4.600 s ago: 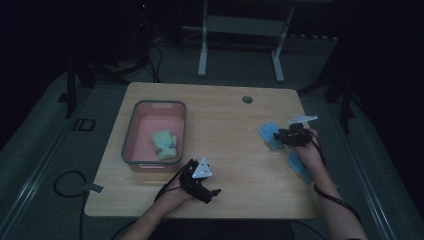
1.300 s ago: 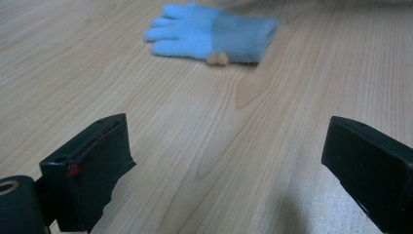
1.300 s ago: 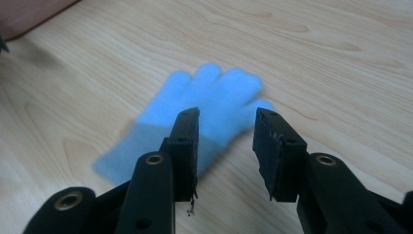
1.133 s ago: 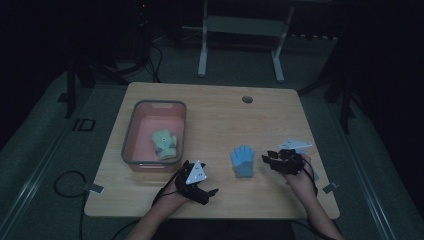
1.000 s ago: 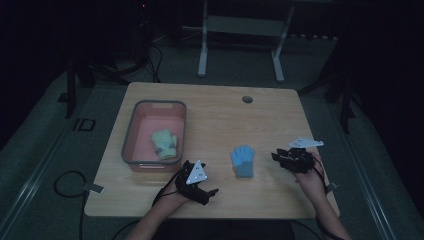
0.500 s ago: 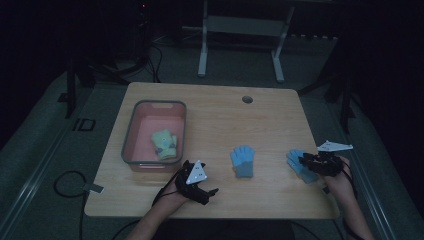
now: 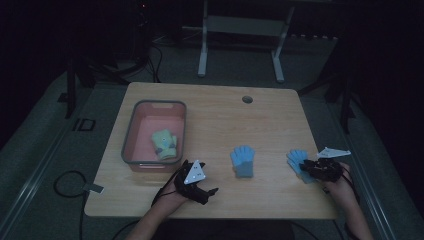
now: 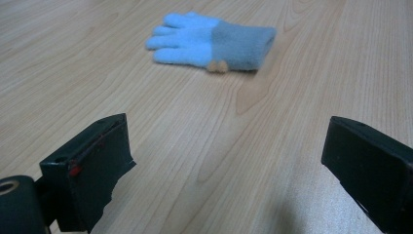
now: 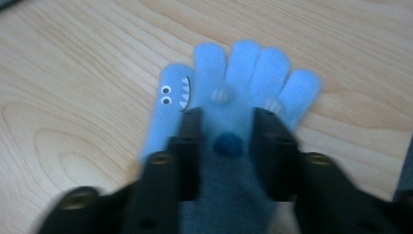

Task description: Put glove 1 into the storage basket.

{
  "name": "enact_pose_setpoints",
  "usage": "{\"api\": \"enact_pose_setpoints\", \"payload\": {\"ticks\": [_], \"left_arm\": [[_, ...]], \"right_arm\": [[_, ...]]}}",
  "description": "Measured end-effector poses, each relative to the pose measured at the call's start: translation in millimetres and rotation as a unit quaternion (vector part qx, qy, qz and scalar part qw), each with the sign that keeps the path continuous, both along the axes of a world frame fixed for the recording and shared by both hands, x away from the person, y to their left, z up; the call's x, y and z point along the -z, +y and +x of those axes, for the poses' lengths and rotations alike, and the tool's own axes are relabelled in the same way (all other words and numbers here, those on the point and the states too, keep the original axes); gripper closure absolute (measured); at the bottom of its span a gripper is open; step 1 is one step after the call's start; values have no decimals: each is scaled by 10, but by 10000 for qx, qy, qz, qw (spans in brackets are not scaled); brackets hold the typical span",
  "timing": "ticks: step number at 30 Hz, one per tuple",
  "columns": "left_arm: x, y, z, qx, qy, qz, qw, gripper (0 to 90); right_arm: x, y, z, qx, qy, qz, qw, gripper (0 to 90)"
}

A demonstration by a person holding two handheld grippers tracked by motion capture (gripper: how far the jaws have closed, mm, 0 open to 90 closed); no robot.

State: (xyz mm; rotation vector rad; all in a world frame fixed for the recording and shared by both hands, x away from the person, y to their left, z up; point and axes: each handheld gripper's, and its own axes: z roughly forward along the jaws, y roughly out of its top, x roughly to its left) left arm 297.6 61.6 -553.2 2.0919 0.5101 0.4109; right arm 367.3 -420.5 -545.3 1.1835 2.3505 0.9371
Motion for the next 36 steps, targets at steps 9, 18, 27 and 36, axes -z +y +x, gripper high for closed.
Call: {"api": "enact_pose_setpoints", "payload": {"ticks": [9, 18, 27, 36], "left_arm": [[-3, -9, -6, -13, -32, 34, 10000, 41], [-26, 11, -12, -42, -111, -39, 9999, 40], [-17, 9, -16, -46, -107, -49, 9999, 41], [-12, -8, -19, -6, -112, -17, 9999, 40]], "right_arm": [[-267, 286, -112, 774, -215, 105, 9967, 865], [-740, 857, -228, 1023, -745, 153, 9918, 866], [-532, 1344, -191, 1300, -462, 266, 9901, 865], [-243, 1472, -138, 1594, -139, 369, 9864, 862]]}}
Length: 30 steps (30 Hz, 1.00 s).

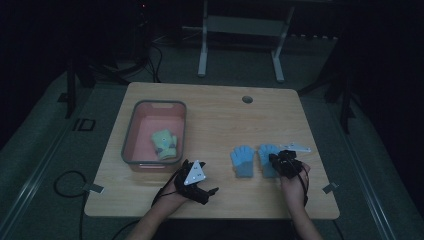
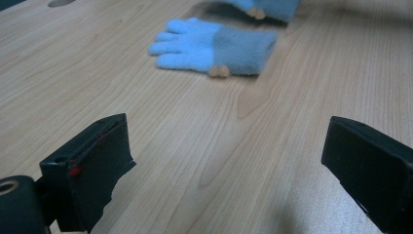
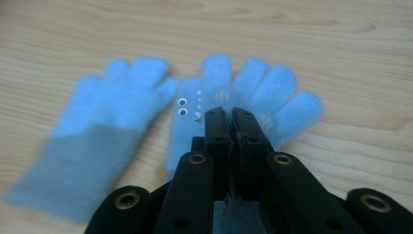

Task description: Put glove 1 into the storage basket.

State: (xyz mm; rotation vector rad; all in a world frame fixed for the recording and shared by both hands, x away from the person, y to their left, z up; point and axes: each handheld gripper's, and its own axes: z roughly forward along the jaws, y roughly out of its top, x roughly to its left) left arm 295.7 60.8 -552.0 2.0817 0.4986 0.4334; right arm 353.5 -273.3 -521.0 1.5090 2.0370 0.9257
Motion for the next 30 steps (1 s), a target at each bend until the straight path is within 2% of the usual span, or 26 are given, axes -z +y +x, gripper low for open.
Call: {"api": "enact_pose_setpoints", "payload": {"ticks": [4, 9, 14, 16, 20, 23, 26, 30], "left_arm": [[-3, -1, -4, 2, -2, 6, 10000, 41], [-8, 34, 14, -25, 38, -62, 10000, 41], [1, 22, 7, -14, 23, -1, 10000, 41], [7, 15, 5, 3, 24, 6, 10000, 41], [10, 8, 5, 21, 52, 18, 10000, 41], [12, 7, 4, 28, 61, 4, 10000, 41], [15, 1, 7, 24, 73, 28, 10000, 41], [16, -3, 5, 40, 83, 54, 9999, 41]], "right_arm": [[131, -6, 47, 98, 69, -182, 9998, 853], [249, -42, 81, 163, 195, -153, 9996, 818], [196, -62, 80, 102, 197, -142, 9997, 759], [143, -81, 63, 60, 132, -147, 9998, 739], [53, -147, 38, -152, 61, -125, 9998, 663], [-2, -203, 20, -366, -18, -215, 9991, 592], [-40, -266, 17, -576, 20, -228, 9981, 551], [-87, -337, 8, -956, -78, -280, 9950, 563]]}}
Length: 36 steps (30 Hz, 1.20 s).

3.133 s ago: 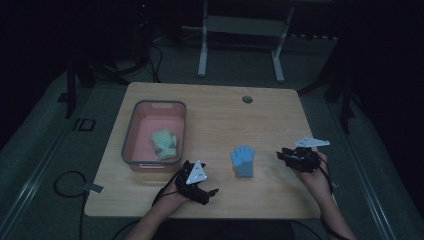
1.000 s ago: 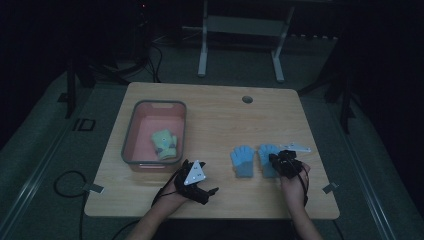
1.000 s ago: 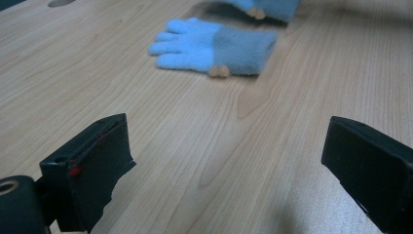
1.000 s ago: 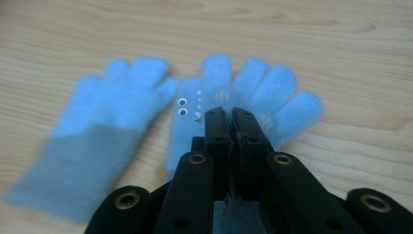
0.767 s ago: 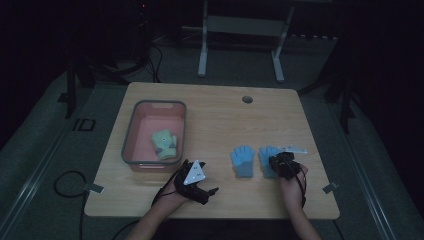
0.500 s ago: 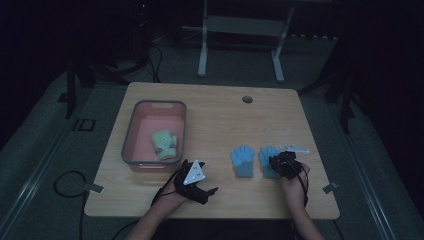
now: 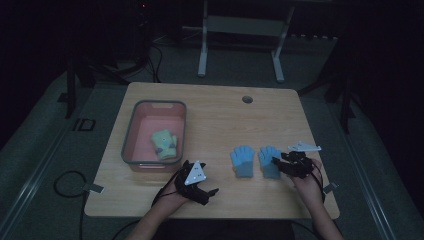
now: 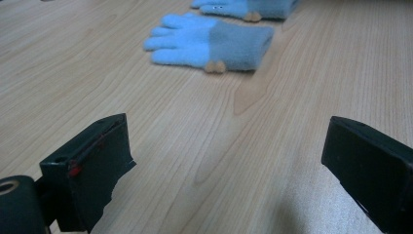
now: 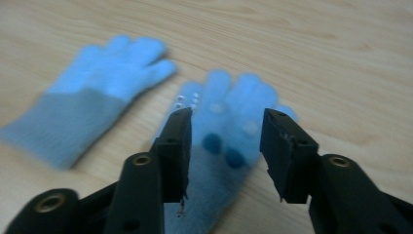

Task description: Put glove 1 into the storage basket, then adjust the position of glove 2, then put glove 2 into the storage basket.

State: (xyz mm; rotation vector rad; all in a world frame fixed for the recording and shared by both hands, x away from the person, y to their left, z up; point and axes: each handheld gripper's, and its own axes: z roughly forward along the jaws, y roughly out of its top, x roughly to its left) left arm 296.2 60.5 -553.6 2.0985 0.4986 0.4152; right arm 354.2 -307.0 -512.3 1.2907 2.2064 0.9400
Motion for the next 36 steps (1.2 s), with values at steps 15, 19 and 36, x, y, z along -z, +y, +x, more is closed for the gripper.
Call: {"api": "enact_pose_setpoints", "payload": {"ticks": [15, 19, 36], "left_arm": [[1, -9, -8, -3, 0, 47, 10000, 41], [1, -8, -9, -3, -3, 42, 10000, 41], [1, -8, -7, 5, 5, 35, 10000, 41]], "right_arm": [[-112, -200, -22, -800, -162, 13, 9967, 585], [-131, -237, -4, -812, -169, 7, 9966, 589], [-85, -300, 112, -1349, -65, 90, 9908, 596]]}}
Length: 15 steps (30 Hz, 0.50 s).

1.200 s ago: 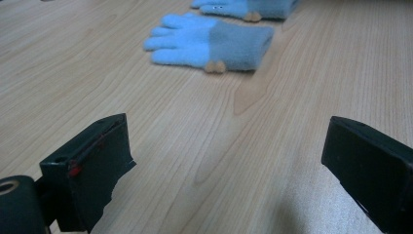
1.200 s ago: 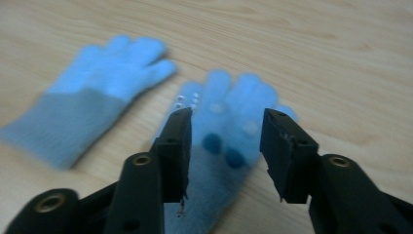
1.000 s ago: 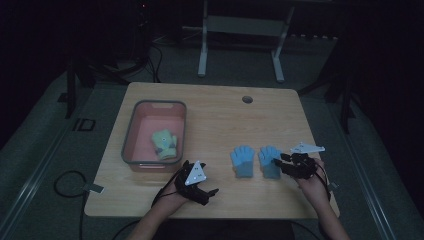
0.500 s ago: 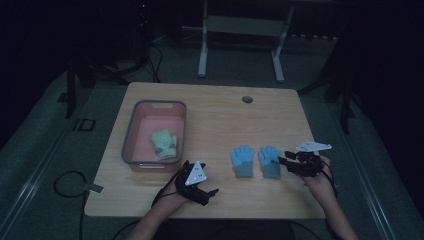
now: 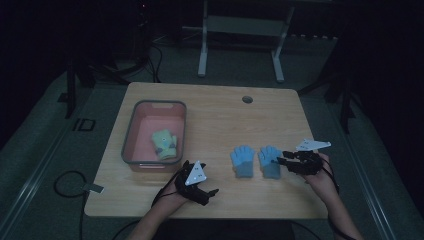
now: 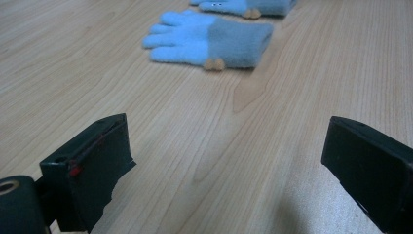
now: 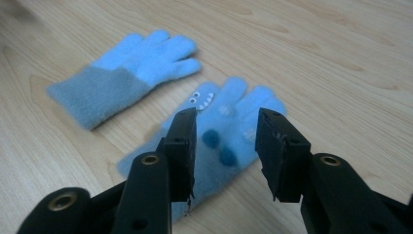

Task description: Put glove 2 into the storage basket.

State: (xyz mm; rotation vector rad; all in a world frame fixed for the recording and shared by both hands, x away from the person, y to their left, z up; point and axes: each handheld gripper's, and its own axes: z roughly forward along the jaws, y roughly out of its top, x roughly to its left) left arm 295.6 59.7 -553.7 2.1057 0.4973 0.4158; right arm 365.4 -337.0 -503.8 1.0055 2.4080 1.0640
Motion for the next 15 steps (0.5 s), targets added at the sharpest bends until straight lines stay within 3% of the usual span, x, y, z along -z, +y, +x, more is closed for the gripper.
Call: {"api": "enact_pose_setpoints", "payload": {"ticks": [15], "left_arm": [[1, 0, -1, 14, 2, 12, 10000, 41]], "right_arm": [[283, 126, 186, -434, 215, -157, 9987, 639]]}}
